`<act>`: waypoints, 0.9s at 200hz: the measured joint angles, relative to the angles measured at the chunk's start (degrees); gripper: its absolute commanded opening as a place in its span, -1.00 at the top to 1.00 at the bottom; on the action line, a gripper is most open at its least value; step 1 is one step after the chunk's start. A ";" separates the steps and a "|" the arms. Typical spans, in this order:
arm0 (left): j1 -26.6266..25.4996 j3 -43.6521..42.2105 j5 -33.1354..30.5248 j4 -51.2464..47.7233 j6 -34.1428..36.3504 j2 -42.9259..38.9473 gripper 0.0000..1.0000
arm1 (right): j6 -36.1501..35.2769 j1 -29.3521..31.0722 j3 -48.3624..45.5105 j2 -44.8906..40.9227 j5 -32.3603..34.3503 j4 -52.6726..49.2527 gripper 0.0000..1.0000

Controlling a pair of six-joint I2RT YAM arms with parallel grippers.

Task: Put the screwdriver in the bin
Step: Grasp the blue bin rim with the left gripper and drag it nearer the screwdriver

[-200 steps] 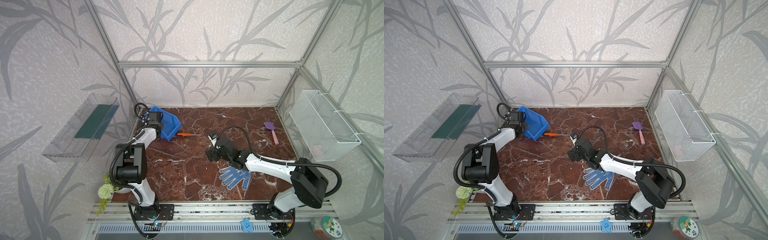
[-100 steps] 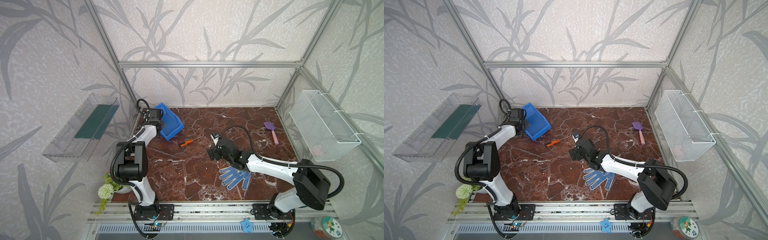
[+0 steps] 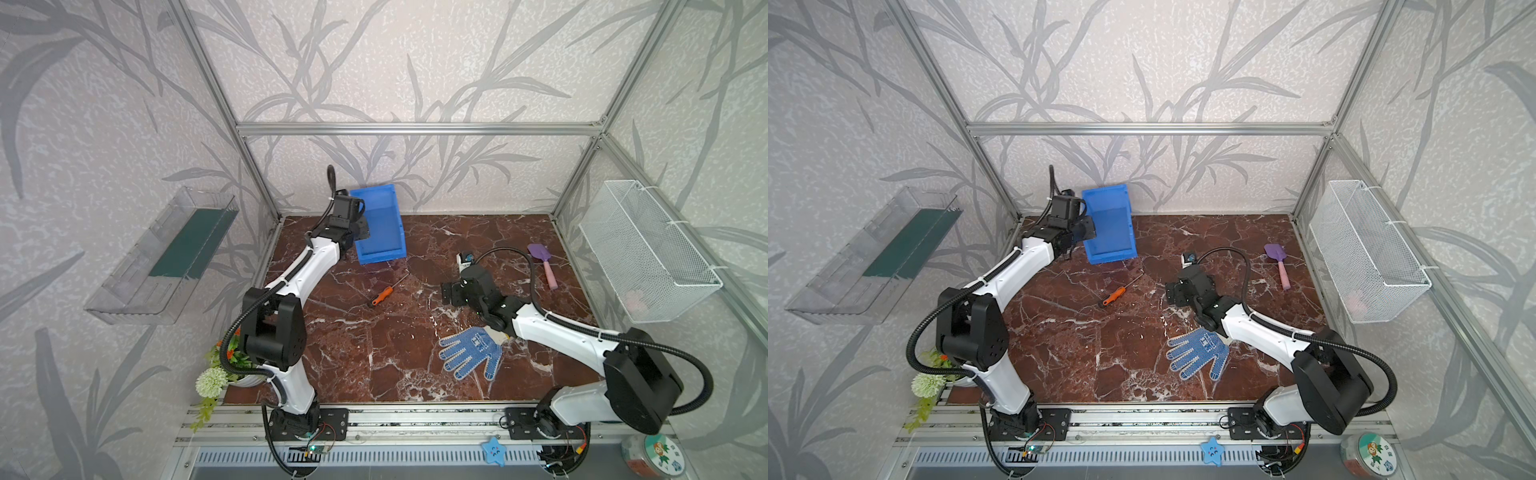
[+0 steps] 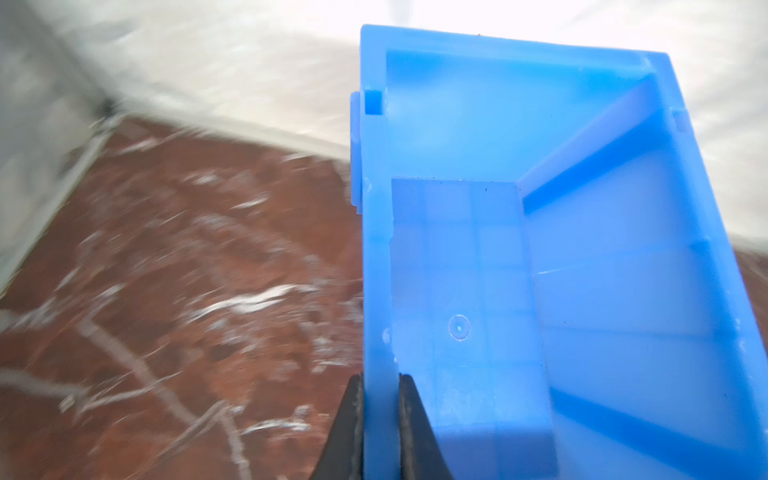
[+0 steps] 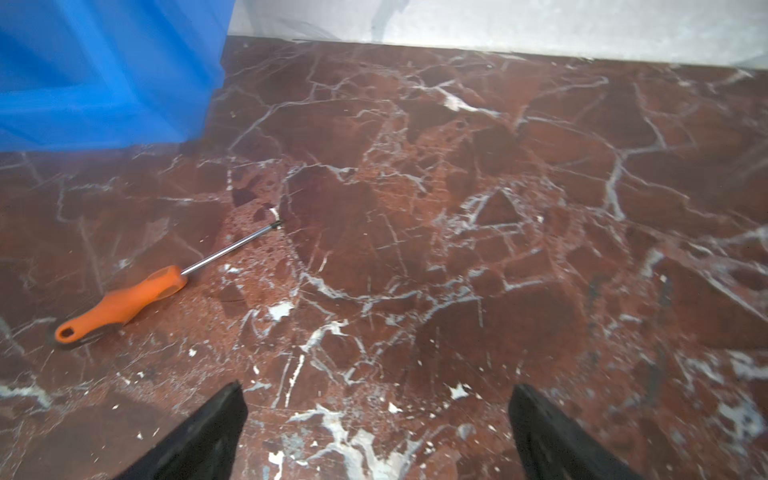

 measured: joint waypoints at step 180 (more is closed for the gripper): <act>-21.51 2.47 -8.57 -2.99 -13.94 14.01 0.93 | 4.83 -12.63 -6.80 -21.22 -12.55 -12.37 -0.98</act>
